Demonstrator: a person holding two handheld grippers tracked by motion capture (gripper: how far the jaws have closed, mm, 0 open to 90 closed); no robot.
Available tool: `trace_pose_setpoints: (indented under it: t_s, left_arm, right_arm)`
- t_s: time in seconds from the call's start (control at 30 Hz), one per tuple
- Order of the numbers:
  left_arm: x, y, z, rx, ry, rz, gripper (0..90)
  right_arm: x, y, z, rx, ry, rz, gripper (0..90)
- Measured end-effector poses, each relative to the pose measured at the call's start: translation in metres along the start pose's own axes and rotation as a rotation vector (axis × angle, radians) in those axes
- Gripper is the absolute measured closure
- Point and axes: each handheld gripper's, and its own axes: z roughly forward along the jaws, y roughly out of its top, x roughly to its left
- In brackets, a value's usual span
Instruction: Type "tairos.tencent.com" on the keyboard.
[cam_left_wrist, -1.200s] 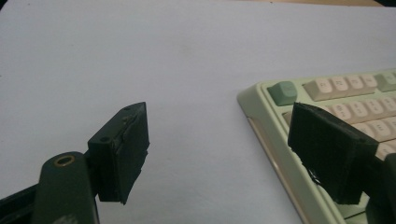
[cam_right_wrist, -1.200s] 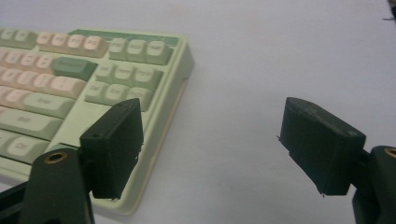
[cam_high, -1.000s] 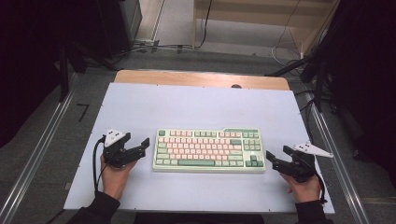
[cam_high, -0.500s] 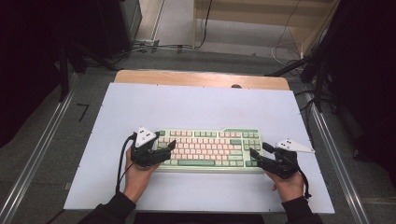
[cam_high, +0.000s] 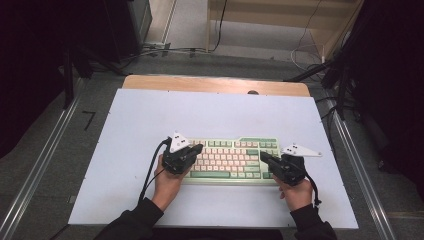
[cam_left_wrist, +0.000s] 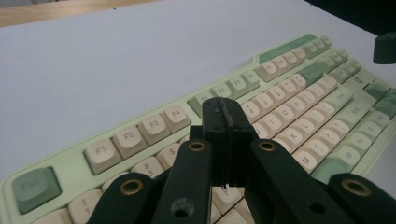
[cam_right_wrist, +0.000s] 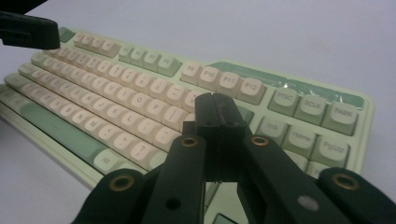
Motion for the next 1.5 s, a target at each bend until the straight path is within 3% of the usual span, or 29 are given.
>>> trace_pose_setpoints:
  t_s: [0.23,0.3,0.4,0.53,0.63,0.67,0.73,0.77,0.8,0.87,0.9,1.07,1.5]
  left_arm:
    - [-0.004,-0.001,0.004,0.018,-0.01,0.015,90.0]
    - [-0.004,-0.001,0.003,0.004,-0.01,0.015,66.6]
    - [-0.004,-0.001,0.004,0.015,0.001,0.014,52.0]
    - [-0.003,-0.001,0.005,0.022,0.019,0.007,36.2]
    - [-0.002,-0.001,0.006,0.028,0.02,0.002,35.1]
    - [-0.002,-0.001,0.006,0.03,0.018,0.0,37.4]
    - [-0.003,-0.002,0.005,0.026,0.001,0.007,51.5]
    - [-0.003,-0.002,0.005,0.026,0.001,0.007,63.7]
    - [-0.004,-0.002,0.005,0.02,-0.036,0.009,73.9]
    - [-0.004,-0.002,0.005,0.023,-0.057,0.006,89.1]
    - [-0.005,-0.002,0.007,0.038,-0.073,0.009,90.0]
    - [-0.003,-0.004,0.014,0.089,-0.067,0.005,90.0]
    - [-0.001,-0.006,0.028,0.145,-0.053,0.004,90.0]
  right_arm:
    - [0.008,0.003,0.008,-0.001,0.011,-0.019,87.0]
    - [0.009,0.004,0.009,-0.015,0.025,-0.015,61.0]
    - [0.008,0.004,0.01,-0.012,0.039,-0.007,37.5]
    - [0.004,0.003,0.011,-0.006,0.013,0.012,26.4]
    - [0.001,0.003,0.009,-0.014,0.009,0.04,23.7]
    - [0.0,0.003,0.008,-0.019,0.005,0.041,23.7]
    - [-0.001,0.002,0.008,-0.017,0.003,0.044,23.7]
    - [-0.001,0.002,0.008,-0.016,0.002,0.045,23.7]
    - [-0.001,0.002,0.008,-0.015,0.0,0.045,23.7]
    - [0.0,0.002,0.009,-0.013,0.001,0.045,24.1]
    - [0.0,0.002,0.009,-0.011,0.002,0.044,24.3]
    - [0.0,0.001,0.01,-0.007,0.006,0.037,24.5]
    - [0.001,0.001,0.012,0.001,0.007,0.04,24.2]
